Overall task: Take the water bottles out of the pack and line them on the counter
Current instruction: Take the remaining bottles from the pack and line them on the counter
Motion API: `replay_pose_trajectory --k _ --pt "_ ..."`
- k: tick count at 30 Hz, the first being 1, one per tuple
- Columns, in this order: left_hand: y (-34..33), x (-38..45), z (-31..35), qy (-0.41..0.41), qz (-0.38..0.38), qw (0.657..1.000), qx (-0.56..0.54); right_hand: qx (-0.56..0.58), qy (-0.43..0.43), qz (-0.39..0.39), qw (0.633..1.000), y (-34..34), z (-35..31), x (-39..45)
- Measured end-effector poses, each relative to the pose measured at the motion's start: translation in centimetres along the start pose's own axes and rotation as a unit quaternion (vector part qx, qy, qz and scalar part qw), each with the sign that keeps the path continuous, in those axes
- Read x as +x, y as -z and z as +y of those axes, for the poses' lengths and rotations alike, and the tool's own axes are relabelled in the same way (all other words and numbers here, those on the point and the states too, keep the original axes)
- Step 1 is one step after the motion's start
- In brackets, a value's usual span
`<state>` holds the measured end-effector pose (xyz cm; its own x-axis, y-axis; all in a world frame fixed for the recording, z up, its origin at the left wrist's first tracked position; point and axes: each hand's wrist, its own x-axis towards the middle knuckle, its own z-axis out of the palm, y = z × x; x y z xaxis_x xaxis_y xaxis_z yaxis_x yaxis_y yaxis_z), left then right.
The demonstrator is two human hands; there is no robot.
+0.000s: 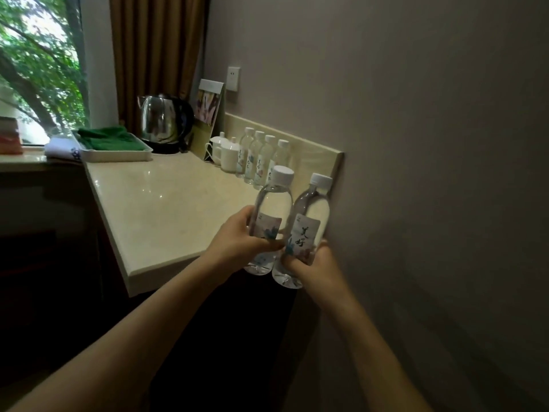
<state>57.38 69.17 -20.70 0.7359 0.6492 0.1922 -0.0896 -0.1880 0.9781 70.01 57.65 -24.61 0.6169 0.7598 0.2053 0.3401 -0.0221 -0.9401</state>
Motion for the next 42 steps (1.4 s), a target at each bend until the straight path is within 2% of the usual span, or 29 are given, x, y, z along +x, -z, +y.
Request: replay_pose_trajectory --k 4,13,20,25,33,42 --pt "1.6 2.1 0.0 -0.017 -0.013 1.000 -0.014 -0.014 0.026 0.038 0.999 -1.5 -0.1 1.9" --pt "8.2 7.7 -1.4 -0.005 -0.074 0.997 -0.033 -0.037 -0.014 0.154 0.987 -8.2 -0.4 6.8" --pt "12.2 12.0 -3.6 0.006 -0.122 0.992 -0.038 -0.069 -0.034 0.265 0.961 -14.0 -0.4 9.5" --pt "12.8 14.3 -5.0 0.019 -0.151 0.987 -0.048 -0.037 -0.041 0.334 0.941 -15.6 -0.6 10.7" --pt "11.8 16.9 -5.8 -0.001 -0.192 0.981 -0.030 0.006 -0.067 0.358 0.931 -14.8 -0.1 12.0" --pt "11.2 19.6 -6.3 -0.078 -0.130 0.987 0.063 -0.084 -0.047 0.365 0.926 -13.8 1.5 14.5"
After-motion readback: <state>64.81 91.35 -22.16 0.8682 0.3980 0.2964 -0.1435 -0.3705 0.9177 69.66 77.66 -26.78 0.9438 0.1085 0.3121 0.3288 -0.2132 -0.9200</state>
